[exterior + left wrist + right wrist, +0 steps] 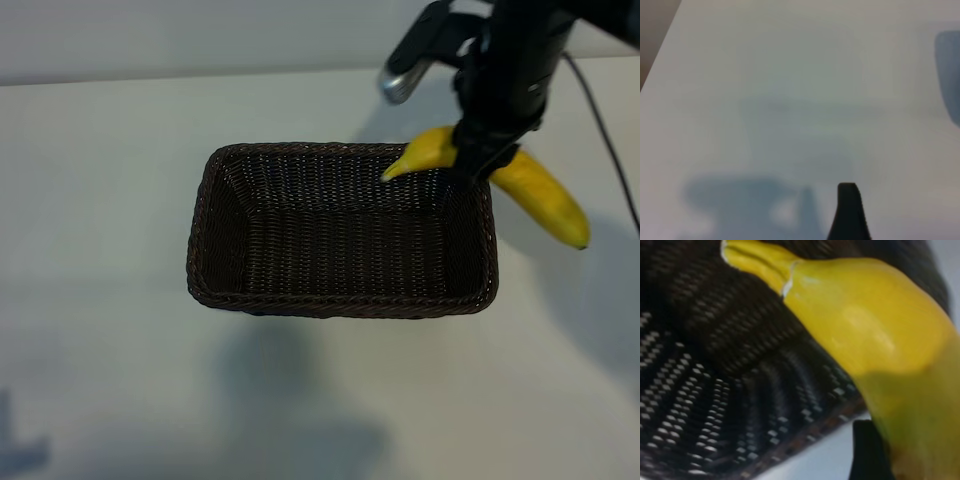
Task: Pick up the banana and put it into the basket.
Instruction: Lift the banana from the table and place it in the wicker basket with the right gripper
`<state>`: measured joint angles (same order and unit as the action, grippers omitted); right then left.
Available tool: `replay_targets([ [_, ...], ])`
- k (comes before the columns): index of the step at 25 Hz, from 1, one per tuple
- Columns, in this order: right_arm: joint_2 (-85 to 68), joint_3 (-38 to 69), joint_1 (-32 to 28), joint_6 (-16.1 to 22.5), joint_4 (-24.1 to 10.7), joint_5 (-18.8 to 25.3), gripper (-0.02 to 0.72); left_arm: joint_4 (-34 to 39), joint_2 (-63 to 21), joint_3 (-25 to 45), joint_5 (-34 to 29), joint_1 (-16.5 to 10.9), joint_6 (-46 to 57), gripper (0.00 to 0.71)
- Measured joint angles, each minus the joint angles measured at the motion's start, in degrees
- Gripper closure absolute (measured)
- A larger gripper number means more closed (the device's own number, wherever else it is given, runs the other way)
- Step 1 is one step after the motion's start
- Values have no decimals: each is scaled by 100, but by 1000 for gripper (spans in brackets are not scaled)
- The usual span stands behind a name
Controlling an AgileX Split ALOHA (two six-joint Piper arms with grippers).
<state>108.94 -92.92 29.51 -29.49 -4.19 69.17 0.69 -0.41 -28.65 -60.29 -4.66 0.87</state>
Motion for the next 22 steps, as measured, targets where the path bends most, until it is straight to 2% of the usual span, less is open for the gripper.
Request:
replay_targets([
  [5, 0, 0, 391, -34, 0, -297, 269, 0, 0, 0, 0, 0, 0, 148],
  [11, 29, 0, 620, 209, 6, -632, 269, 0, 0, 0, 0, 0, 0, 148],
  [17, 423, -356, 728, 503, 175, -626, 269, 0, 0, 0, 0, 0, 0, 148],
  [22, 690, -836, 894, 565, 341, -610, 269, 0, 0, 0, 0, 0, -6, 148],
])
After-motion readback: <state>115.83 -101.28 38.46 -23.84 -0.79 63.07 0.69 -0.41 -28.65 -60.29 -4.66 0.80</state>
